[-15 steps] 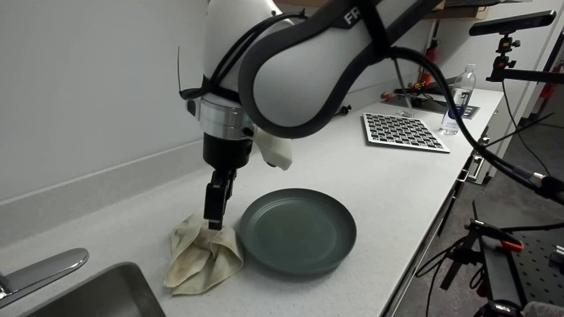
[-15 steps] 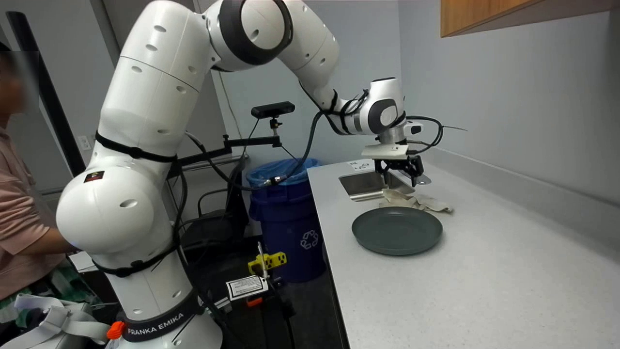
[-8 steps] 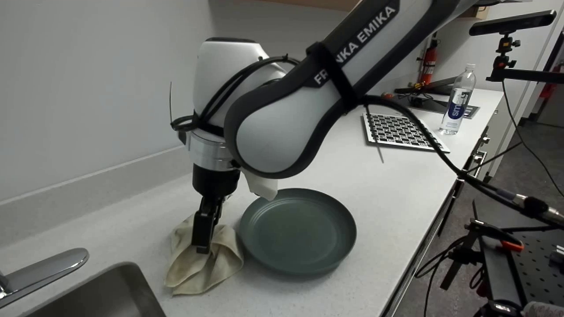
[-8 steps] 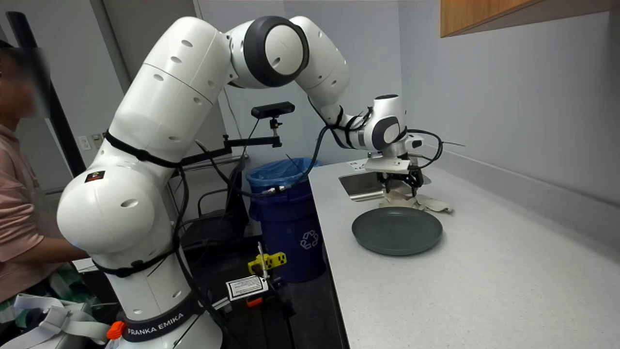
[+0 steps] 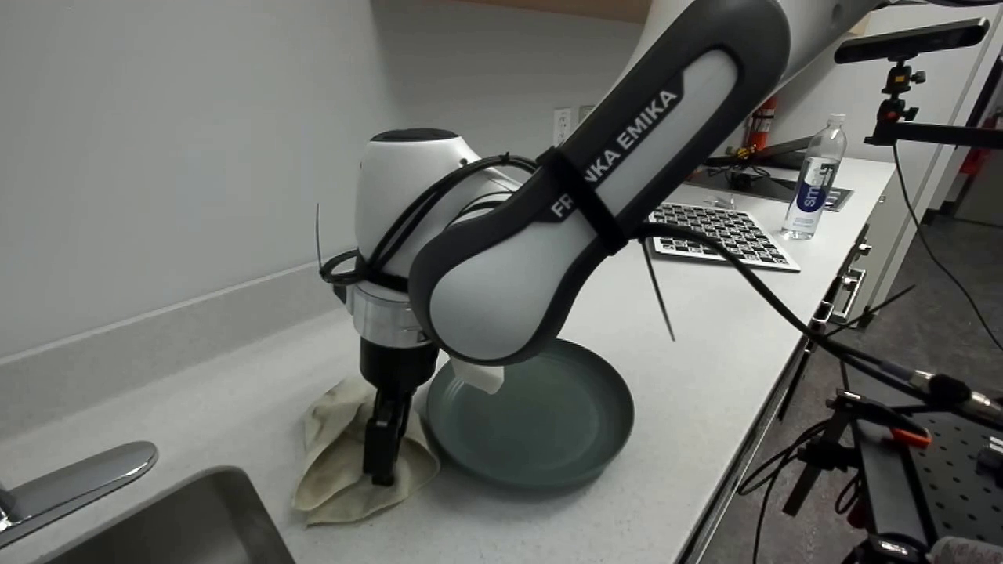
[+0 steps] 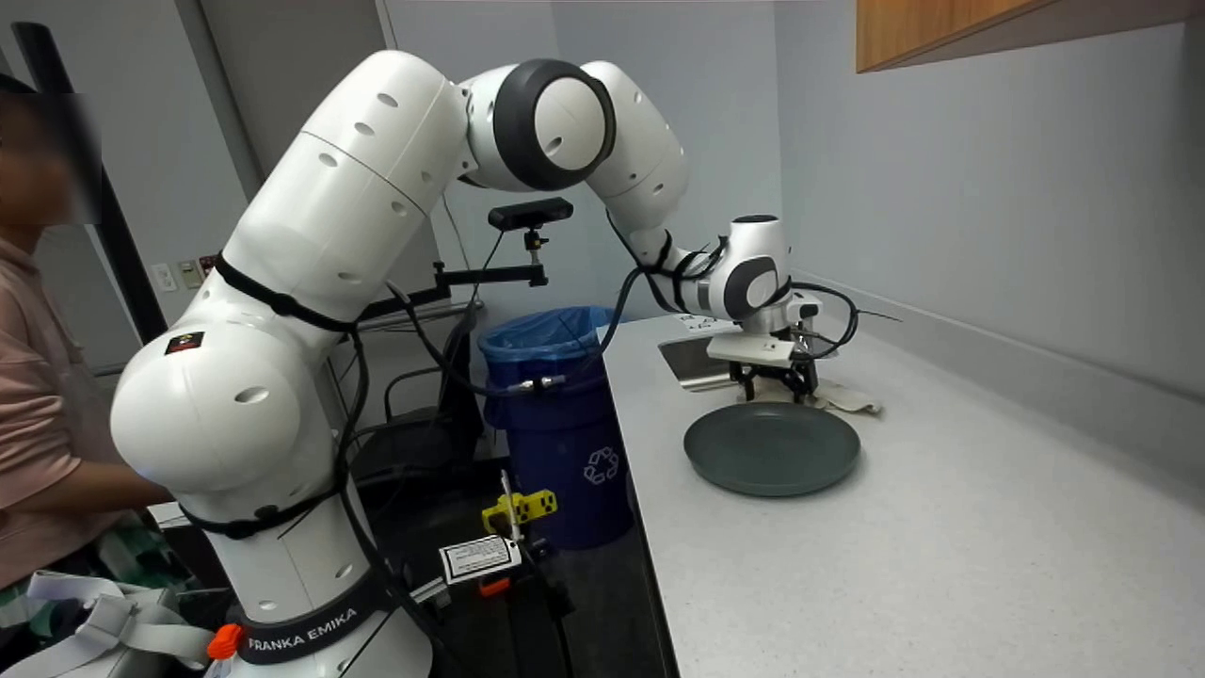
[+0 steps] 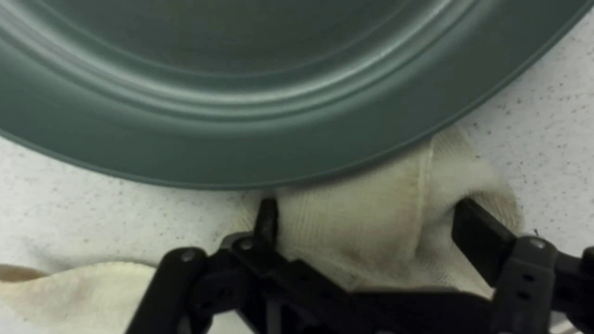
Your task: Pick the cloth and move it to the right on the counter
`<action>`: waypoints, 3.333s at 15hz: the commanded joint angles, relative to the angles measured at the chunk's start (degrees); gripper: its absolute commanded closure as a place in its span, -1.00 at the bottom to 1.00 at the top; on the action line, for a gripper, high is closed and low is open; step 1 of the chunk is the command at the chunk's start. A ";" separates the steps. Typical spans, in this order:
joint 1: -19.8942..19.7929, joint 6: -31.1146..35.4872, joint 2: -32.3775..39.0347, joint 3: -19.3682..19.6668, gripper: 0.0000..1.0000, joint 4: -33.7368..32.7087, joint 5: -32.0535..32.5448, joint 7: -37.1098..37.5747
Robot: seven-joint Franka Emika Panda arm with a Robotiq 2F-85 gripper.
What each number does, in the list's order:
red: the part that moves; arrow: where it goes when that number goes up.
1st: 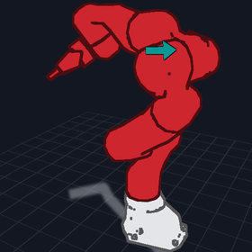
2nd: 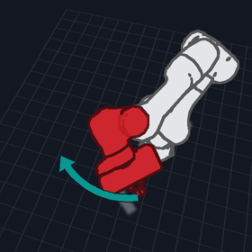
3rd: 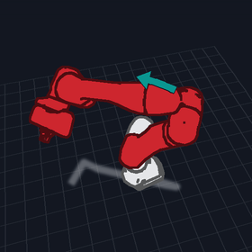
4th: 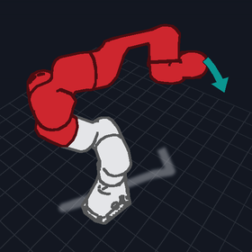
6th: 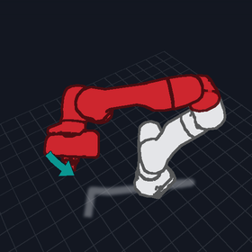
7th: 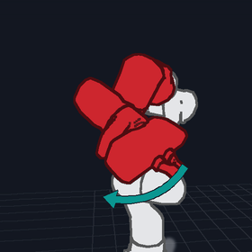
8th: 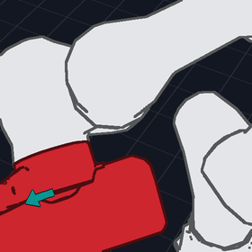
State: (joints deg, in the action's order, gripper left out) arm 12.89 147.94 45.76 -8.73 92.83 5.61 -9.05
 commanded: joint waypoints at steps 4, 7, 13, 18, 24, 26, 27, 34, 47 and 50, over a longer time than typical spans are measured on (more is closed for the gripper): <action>-0.98 0.33 0.14 -0.31 0.18 -1.13 0.04 -0.50; -1.09 0.94 -0.97 -0.76 0.65 -0.56 -0.14 -0.62; -3.29 0.83 -8.07 -5.67 0.95 2.73 -3.80 -2.55; -5.20 0.36 -17.61 -8.14 0.95 9.32 -7.38 -3.44; -9.30 -0.94 -31.94 -10.33 0.95 23.01 -16.02 -7.88; -9.89 -1.65 -36.84 -10.15 0.95 27.63 -19.24 -9.84; -9.92 -2.15 -39.36 -9.83 0.95 29.87 -20.94 -10.77; -7.77 -9.42 -59.13 -2.62 0.95 44.05 -18.47 -7.84; -7.41 -12.61 -70.86 3.75 0.81 47.85 -7.14 -0.83; -7.39 -12.61 -70.44 3.75 0.81 47.85 -7.17 -0.84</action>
State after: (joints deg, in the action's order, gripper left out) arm 4.29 135.51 -24.73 -6.09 140.80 -2.31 -10.47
